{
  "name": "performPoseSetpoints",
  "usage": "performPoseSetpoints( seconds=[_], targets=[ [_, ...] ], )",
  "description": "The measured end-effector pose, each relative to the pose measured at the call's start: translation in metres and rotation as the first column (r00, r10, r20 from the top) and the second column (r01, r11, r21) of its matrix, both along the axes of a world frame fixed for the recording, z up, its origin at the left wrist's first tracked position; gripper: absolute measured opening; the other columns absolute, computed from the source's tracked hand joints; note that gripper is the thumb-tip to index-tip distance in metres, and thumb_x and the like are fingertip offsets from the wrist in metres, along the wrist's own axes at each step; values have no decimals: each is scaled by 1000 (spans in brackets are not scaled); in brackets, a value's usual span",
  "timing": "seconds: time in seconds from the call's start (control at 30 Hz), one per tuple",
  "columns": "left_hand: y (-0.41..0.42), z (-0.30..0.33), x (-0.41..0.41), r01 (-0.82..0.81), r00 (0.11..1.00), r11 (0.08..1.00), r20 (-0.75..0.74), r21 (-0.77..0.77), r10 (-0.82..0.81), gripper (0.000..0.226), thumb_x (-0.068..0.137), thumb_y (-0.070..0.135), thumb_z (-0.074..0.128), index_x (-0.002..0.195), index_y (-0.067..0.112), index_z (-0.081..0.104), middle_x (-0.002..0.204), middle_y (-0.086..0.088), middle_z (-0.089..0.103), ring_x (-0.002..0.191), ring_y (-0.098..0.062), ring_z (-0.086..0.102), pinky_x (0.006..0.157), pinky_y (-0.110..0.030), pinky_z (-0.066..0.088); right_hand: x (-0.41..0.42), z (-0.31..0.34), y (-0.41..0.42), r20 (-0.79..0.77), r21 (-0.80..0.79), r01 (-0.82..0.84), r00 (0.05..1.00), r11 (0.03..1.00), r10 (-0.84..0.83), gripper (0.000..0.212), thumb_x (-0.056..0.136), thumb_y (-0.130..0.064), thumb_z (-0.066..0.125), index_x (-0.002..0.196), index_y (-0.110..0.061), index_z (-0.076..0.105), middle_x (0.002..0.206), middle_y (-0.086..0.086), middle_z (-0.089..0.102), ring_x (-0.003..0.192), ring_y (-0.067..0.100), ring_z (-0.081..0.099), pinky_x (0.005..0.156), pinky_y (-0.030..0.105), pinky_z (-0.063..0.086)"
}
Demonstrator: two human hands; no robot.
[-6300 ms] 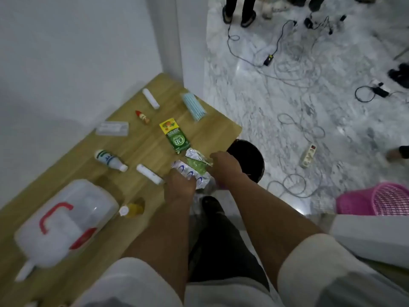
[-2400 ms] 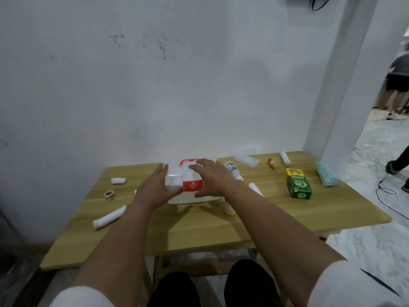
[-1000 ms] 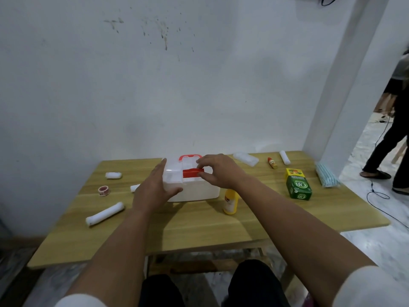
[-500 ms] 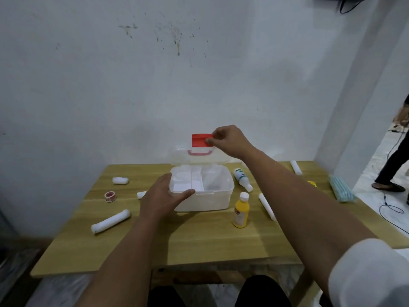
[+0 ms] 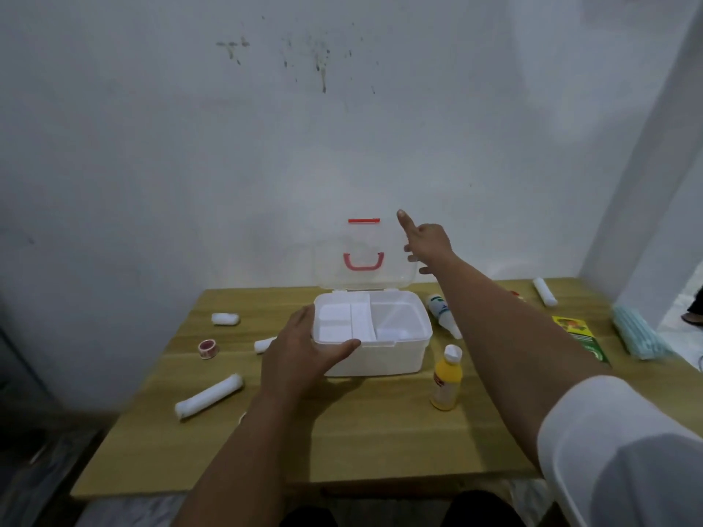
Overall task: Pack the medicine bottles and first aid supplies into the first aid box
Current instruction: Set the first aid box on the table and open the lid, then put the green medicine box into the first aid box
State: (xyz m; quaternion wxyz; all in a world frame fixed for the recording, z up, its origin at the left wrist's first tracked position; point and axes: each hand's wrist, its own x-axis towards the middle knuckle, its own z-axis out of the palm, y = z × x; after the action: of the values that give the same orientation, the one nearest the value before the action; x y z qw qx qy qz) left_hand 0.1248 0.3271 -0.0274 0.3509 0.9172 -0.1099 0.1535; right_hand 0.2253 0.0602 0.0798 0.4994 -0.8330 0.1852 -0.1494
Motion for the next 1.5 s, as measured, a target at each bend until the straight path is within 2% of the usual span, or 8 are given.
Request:
performPoseSetpoints(
  seconds=[0.23,0.4,0.53,0.7,0.8,0.97,1.3,1.5],
  targets=[
    [1,0,0,36,999,995,2,-95,-36,85,69,68,80,142,32,54,135,15,61,119,-13,58,82,-31,46,-12,-18,0,-197,175,-60,976,983,94,106,83,-89,45,151,-8,45,140,14,58,99,29,64,76,44,54],
    [0,1,-2,33,999,997,-13,-73,-34,87,70,74,75,143,34,53,133,14,63,118,-13,59,79,-30,45,-24,-33,-5,-279,244,-68,950,967,137,109,78,-93,46,150,-11,43,122,12,59,93,31,62,67,44,51],
    [0,1,-3,39,997,998,-62,-54,-43,96,68,81,70,149,34,46,138,9,62,121,-18,58,81,-36,52,-30,-38,-13,-285,241,-64,949,969,133,110,76,-93,48,149,-11,43,121,12,60,108,36,62,93,53,53],
    [1,5,-5,55,991,996,-119,-69,-63,99,66,83,67,151,38,43,138,7,63,120,-20,60,84,-38,55,-50,-40,-32,-241,241,-43,965,970,102,103,78,-88,56,142,-8,51,129,12,64,111,33,65,92,52,57],
    [2,5,-6,62,987,995,-141,-78,-73,101,66,84,68,152,38,42,138,5,63,119,-22,61,83,-38,55,-63,-42,-49,-193,157,5,981,988,25,86,81,-84,59,125,-9,57,116,9,66,100,26,67,70,39,57],
    [-1,5,-6,47,984,996,-167,-77,-59,98,74,73,74,155,32,39,144,-2,60,127,-27,57,82,-35,46,-93,-45,-96,-182,-268,76,975,960,-128,65,91,-70,57,84,-5,57,76,6,58,82,29,63,71,38,52],
    [-3,3,-6,78,982,994,-164,-71,-89,93,77,67,72,156,28,40,147,-11,57,128,-39,54,94,-54,50,-182,-64,-165,-234,-607,289,825,740,-514,49,87,-45,65,124,-12,63,125,13,65,113,35,63,94,48,55],
    [-1,-1,-4,73,980,996,-182,-53,-82,100,73,77,68,155,27,41,146,-11,57,128,-40,54,94,-55,49,-207,-76,-171,-375,-574,267,754,774,-539,55,79,-43,74,124,-15,62,128,10,63,118,34,61,94,45,53]
  ],
)
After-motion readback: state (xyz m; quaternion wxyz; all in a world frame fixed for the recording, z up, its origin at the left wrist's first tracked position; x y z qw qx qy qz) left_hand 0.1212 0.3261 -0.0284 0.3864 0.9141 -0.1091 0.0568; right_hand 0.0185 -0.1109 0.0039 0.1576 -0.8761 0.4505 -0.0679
